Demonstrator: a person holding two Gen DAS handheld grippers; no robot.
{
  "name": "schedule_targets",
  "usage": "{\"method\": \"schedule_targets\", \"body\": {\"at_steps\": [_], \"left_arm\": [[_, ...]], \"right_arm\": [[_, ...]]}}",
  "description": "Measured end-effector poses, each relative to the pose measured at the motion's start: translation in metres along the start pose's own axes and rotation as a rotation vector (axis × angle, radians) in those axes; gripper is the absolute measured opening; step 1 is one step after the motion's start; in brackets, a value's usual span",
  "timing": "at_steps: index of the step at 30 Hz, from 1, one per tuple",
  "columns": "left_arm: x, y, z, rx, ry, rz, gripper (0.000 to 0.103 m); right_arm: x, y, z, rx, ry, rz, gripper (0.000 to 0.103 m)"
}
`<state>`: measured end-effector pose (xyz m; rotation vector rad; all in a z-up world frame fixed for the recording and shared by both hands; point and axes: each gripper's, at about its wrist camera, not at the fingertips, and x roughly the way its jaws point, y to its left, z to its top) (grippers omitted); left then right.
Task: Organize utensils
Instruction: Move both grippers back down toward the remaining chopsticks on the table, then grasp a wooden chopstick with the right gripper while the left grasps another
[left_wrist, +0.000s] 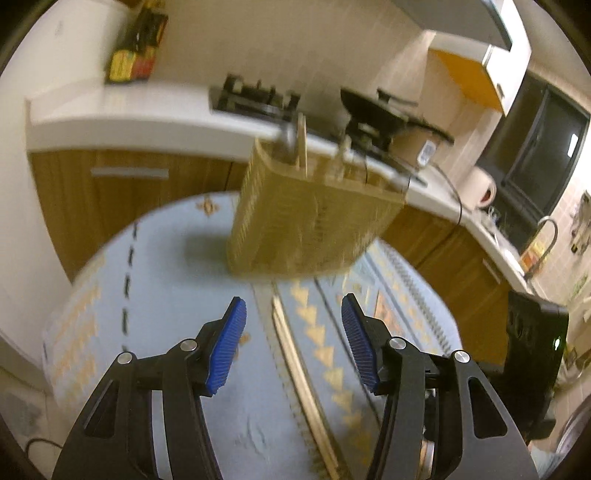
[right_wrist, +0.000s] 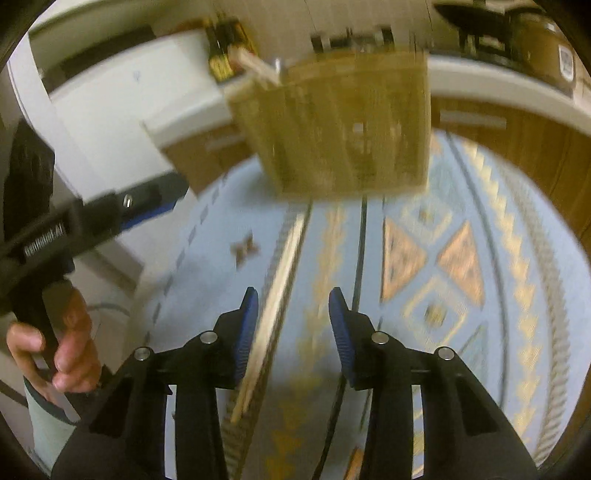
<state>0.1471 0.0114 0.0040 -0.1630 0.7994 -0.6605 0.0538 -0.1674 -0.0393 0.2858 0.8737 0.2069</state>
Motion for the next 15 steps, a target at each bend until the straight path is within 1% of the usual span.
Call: {"method": "schedule_targets", "body": {"at_steps": [2,4,6,11,15], "left_arm": [[0.011,0.002,-0.011,-0.001,0.046,0.005,0.044],[0.022,0.006,-0.021,-0.009,0.088,0.001,0.037],[0.031,0.011,-0.027,-0.029,0.126,-0.013,0.035],[0.038,0.016,-0.036,-0.046,0.149,-0.025,0.031],[0.04,0.015,-0.037,-0.052,0.155,-0.026,0.031]], "right_arm": [[0.01,0.001,-0.016,0.009,0.033,0.009,0.031],[0.018,0.005,-0.03,0.016,0.059,0.015,0.031],[0.023,0.011,-0.039,0.01,0.067,0.01,0.031],[0.028,0.029,-0.05,-0.038,0.049,-0.019,0.028],[0.035,0.042,-0.054,-0.089,0.03,-0.081,0.027]]}}
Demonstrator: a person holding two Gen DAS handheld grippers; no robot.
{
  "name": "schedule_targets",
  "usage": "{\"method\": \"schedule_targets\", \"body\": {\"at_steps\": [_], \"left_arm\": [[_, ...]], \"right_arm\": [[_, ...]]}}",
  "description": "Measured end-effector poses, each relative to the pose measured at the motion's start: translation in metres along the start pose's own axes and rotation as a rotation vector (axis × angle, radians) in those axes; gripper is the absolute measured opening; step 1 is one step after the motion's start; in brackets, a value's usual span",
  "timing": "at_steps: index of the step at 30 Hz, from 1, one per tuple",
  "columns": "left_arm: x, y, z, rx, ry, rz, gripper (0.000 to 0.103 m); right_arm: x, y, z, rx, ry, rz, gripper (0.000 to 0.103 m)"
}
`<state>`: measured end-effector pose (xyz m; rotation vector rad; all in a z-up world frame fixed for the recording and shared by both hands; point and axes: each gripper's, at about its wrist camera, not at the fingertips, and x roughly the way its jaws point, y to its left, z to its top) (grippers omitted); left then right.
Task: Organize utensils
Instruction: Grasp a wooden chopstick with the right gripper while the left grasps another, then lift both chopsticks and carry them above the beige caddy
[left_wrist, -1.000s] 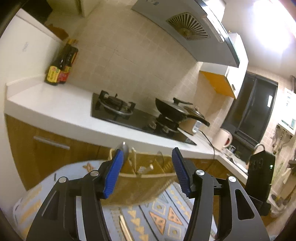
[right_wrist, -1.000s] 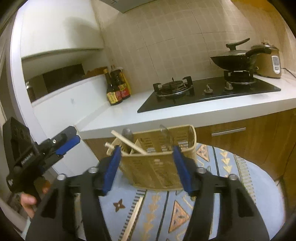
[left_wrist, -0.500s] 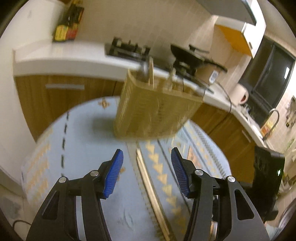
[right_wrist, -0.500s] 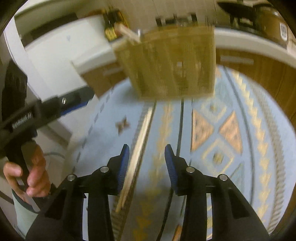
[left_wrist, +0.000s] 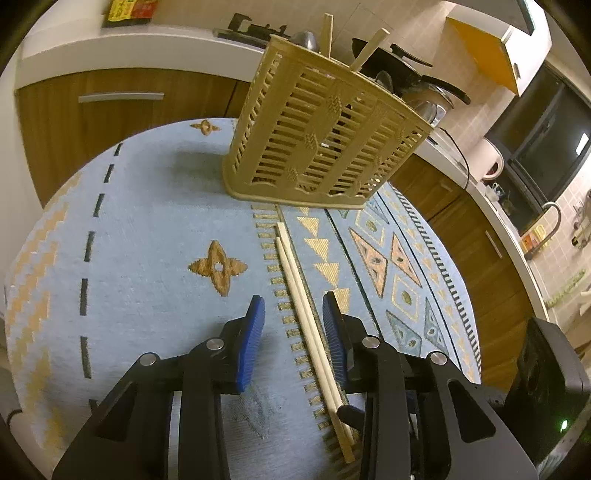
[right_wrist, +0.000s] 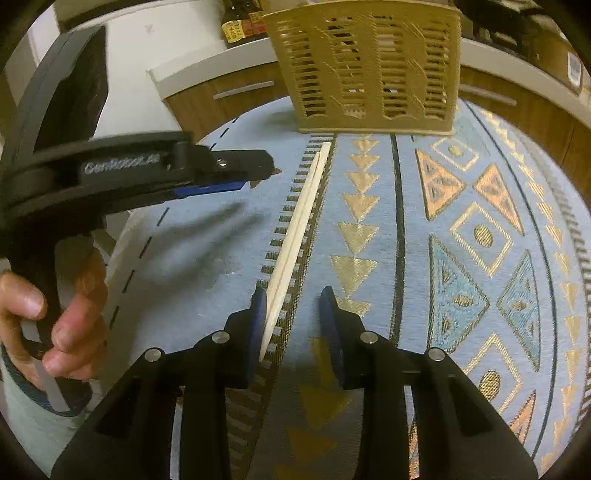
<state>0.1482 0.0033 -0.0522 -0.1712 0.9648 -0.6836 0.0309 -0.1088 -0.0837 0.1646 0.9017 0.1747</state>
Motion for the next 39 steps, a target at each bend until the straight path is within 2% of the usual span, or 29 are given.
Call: {"method": "schedule_targets", "body": {"at_steps": [3,10,11,12,14,17,21,23,24,26,27,30,35,39], "left_arm": [[0.001,-0.002,0.0,-0.002,0.004,0.0,0.031],[0.005,0.0,0.001,-0.006,0.019,0.017,0.031],[0.007,-0.001,0.001,-0.009,0.024,0.019,0.031],[0.008,-0.001,0.002,-0.009,0.029,0.021,0.031],[0.013,-0.006,0.002,0.001,0.041,0.027,0.031],[0.021,-0.015,0.001,0.027,0.059,0.056,0.031],[0.038,-0.031,-0.002,0.08,0.102,0.126,0.031],[0.043,-0.044,-0.005,0.135,0.102,0.198,0.031],[0.045,-0.049,-0.005,0.159,0.104,0.233,0.027],[0.051,-0.059,-0.008,0.217,0.106,0.321,0.008],[0.052,-0.063,-0.009,0.237,0.108,0.348,0.007],[0.049,-0.063,-0.011,0.216,0.108,0.325,0.004],[0.027,-0.061,-0.018,0.163,0.071,0.238,0.004],[0.016,-0.058,-0.015,0.133,0.063,0.177,0.004]], "right_arm": [[0.002,0.012,-0.004,-0.056,-0.022,-0.078,0.023],[-0.001,0.017,-0.009,-0.108,-0.026,-0.162,0.02],[-0.001,0.02,-0.011,-0.118,-0.031,-0.174,0.013],[-0.001,0.021,-0.011,-0.124,-0.034,-0.172,0.004],[-0.005,0.02,-0.013,-0.119,-0.034,-0.172,0.004],[-0.012,0.001,-0.013,-0.049,-0.036,-0.159,0.003],[-0.024,-0.023,-0.015,0.018,-0.049,-0.162,0.003],[-0.029,-0.032,-0.017,0.035,-0.058,-0.173,0.003],[-0.033,-0.036,-0.018,0.047,-0.06,-0.173,0.003],[-0.038,-0.044,-0.02,0.063,-0.06,-0.176,0.003],[-0.041,-0.048,-0.021,0.071,-0.06,-0.176,0.003],[-0.047,-0.06,-0.024,0.094,-0.055,-0.167,0.003],[-0.06,-0.082,-0.027,0.125,-0.053,-0.133,0.004],[-0.064,-0.098,-0.022,0.152,-0.025,-0.071,0.005]]}}
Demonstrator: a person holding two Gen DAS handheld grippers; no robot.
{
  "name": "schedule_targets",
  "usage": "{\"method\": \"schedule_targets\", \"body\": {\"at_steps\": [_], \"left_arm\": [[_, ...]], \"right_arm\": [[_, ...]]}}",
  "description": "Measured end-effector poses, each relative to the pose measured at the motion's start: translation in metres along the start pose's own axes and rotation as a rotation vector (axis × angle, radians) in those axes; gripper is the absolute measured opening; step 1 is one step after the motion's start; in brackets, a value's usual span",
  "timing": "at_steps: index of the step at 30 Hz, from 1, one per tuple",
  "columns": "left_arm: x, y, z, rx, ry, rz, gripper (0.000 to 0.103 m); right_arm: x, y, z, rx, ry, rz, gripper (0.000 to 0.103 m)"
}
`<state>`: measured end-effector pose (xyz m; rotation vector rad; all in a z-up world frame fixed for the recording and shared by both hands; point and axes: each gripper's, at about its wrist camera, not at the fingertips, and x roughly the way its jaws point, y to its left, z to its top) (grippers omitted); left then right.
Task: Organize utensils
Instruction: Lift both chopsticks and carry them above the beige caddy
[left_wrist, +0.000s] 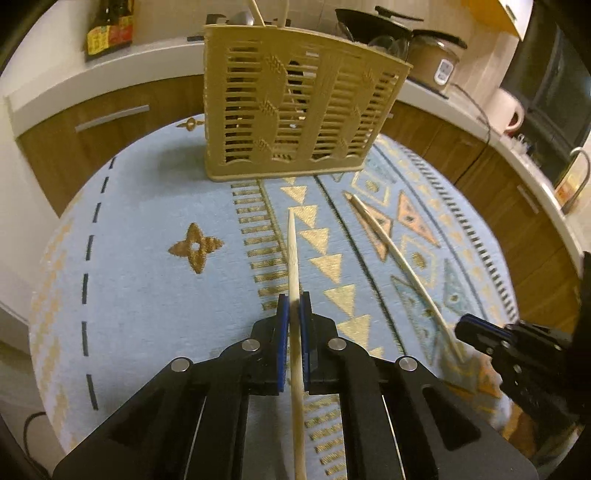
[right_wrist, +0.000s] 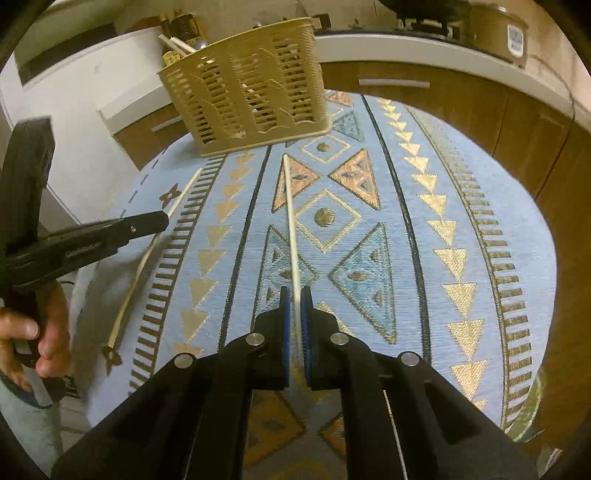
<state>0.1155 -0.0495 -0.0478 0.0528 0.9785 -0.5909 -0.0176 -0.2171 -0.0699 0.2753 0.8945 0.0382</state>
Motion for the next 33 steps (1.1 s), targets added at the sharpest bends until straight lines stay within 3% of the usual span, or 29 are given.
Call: {"method": "schedule_targets", "body": {"at_steps": [4,7,8,9,11,14,15,23,25,27,30,33], "left_arm": [[0.002,-0.001,0.0,-0.005,0.006,0.0,0.004],[0.008,0.004,0.002,-0.014,0.028,-0.006,0.004],[0.01,0.006,0.003,-0.016,0.037,-0.003,0.004],[0.012,0.007,0.003,-0.016,0.043,0.009,0.004],[0.014,0.011,0.004,-0.013,0.046,0.032,0.004],[0.019,0.016,0.007,-0.013,0.069,0.045,0.004],[0.022,0.016,0.008,-0.009,0.078,0.048,0.005],[0.036,0.017,0.028,0.055,0.191,0.014,0.01],[0.04,0.017,0.034,0.07,0.225,0.012,0.014],[0.044,0.014,0.041,0.099,0.256,0.012,0.016],[0.05,0.006,0.049,0.152,0.284,0.054,0.016],[0.053,-0.005,0.049,0.201,0.29,0.119,0.004]], "right_arm": [[0.006,-0.006,0.024,0.007,0.046,0.056,0.01],[0.017,-0.007,0.046,0.004,0.101,0.106,0.03],[0.021,-0.008,0.053,0.0,0.109,0.114,0.046],[0.025,-0.008,0.061,-0.004,0.108,0.121,0.054],[0.028,-0.006,0.071,-0.02,0.099,0.1,0.054],[0.038,0.006,0.081,-0.1,0.136,0.041,0.051],[0.044,0.009,0.085,-0.119,0.169,0.01,0.042],[0.092,0.017,0.117,-0.159,0.375,-0.025,0.024],[0.094,0.023,0.118,-0.201,0.389,-0.048,0.023],[0.096,0.03,0.117,-0.243,0.398,-0.085,0.01],[0.1,0.04,0.118,-0.284,0.405,-0.112,0.004],[0.099,0.045,0.115,-0.297,0.408,-0.088,0.003]]}}
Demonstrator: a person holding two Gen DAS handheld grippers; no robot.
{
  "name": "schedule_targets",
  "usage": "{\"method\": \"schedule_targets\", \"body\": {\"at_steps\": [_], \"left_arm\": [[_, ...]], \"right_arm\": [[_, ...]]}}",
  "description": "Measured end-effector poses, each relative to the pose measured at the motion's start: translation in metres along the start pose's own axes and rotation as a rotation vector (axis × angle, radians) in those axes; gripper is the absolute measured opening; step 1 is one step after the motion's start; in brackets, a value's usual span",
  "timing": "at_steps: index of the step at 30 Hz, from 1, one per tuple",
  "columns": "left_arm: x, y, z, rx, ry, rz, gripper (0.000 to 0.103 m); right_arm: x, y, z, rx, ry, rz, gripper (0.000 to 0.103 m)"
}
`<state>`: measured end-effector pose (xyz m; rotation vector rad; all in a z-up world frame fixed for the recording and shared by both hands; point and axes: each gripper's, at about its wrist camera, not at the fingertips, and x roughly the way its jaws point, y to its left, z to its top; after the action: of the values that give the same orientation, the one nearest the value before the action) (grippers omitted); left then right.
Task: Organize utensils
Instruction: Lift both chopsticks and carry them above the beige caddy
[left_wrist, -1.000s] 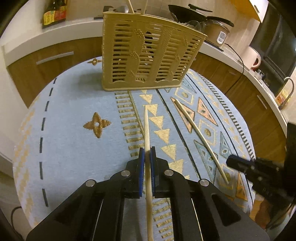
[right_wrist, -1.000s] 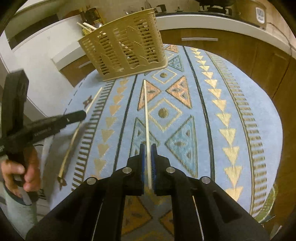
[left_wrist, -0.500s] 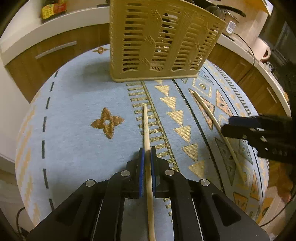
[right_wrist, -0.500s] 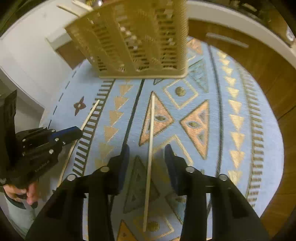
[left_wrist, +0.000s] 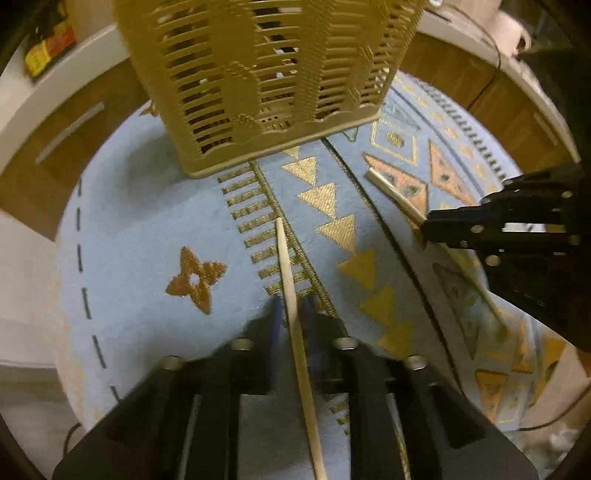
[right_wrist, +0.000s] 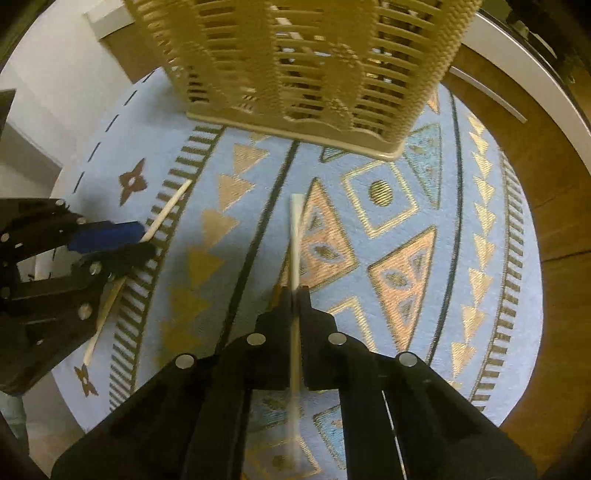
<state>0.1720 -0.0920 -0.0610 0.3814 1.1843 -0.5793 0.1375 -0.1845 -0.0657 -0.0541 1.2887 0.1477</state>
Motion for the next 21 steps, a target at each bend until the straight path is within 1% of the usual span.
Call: {"method": "schedule_targets", "body": {"at_steps": [1,3,5,7,8,9,10,12,13,16,19,21], "left_arm": [[-0.001,-0.003,-0.001,-0.001,-0.003,0.006,0.004],[-0.008,-0.004,-0.005,-0.028,-0.037,-0.03,0.004],[-0.027,-0.001,-0.01,-0.056,-0.125,-0.07,0.003],[-0.053,0.001,-0.015,-0.069,-0.213,-0.113,0.004],[-0.068,0.002,-0.016,-0.07,-0.266,-0.128,0.004],[-0.079,0.002,-0.017,-0.071,-0.302,-0.132,0.004],[-0.097,0.004,-0.016,-0.076,-0.364,-0.139,0.004],[-0.127,0.007,-0.009,-0.092,-0.472,-0.171,0.004],[-0.136,0.006,-0.004,-0.097,-0.509,-0.181,0.004],[-0.17,0.008,0.01,-0.114,-0.649,-0.188,0.004],[-0.192,0.013,0.032,-0.137,-0.777,-0.194,0.004],[-0.199,0.012,0.047,-0.166,-0.828,-0.199,0.004]], "right_arm": [[0.0,0.003,-0.001,0.0,-0.008,0.01,0.003],[-0.01,0.004,-0.005,-0.001,-0.053,0.046,0.003],[-0.024,0.007,-0.008,0.002,-0.106,0.087,0.003],[-0.05,0.005,-0.015,-0.007,-0.188,0.123,0.003],[-0.067,0.006,-0.018,-0.016,-0.244,0.14,0.003],[-0.08,0.005,-0.02,-0.018,-0.284,0.157,0.003],[-0.092,0.004,-0.021,-0.018,-0.324,0.172,0.003],[-0.119,0.001,-0.019,-0.011,-0.416,0.188,0.003],[-0.133,-0.003,-0.018,-0.006,-0.46,0.195,0.003],[-0.168,-0.013,-0.016,0.015,-0.592,0.211,0.003],[-0.192,-0.018,0.001,0.032,-0.723,0.187,0.003],[-0.205,-0.024,0.014,0.043,-0.792,0.184,0.003]]}}
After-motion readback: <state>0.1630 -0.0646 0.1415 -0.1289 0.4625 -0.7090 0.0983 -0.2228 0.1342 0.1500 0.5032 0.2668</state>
